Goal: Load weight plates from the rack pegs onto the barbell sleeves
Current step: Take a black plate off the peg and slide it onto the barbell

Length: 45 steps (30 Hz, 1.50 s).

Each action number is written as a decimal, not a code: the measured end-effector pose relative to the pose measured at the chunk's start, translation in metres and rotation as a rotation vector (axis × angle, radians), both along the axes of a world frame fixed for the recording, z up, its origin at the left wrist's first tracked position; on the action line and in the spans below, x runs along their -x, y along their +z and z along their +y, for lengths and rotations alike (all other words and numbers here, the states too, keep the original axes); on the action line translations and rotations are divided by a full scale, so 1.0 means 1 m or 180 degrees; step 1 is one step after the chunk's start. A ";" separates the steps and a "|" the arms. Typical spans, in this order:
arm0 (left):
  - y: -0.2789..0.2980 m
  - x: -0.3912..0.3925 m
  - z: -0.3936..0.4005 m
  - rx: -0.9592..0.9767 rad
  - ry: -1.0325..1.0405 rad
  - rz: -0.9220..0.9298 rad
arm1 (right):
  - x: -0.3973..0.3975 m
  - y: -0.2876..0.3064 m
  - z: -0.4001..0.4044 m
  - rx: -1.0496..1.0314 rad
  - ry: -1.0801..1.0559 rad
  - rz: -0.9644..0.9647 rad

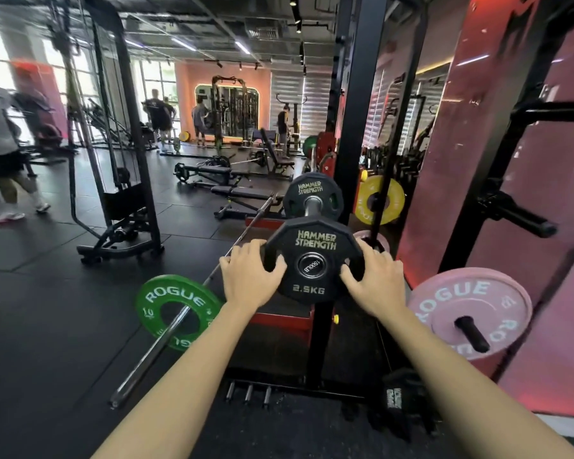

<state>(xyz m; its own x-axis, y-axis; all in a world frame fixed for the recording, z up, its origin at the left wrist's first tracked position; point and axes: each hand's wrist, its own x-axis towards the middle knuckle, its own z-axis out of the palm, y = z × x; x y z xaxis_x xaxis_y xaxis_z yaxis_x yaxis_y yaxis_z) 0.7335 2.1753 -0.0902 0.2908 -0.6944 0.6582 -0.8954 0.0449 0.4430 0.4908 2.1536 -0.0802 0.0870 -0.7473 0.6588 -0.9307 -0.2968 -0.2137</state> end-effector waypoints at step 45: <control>0.021 0.006 -0.304 0.0105 0.0113 0.0001 | -0.019 0.016 -0.294 0.0028 -0.0433 -0.0312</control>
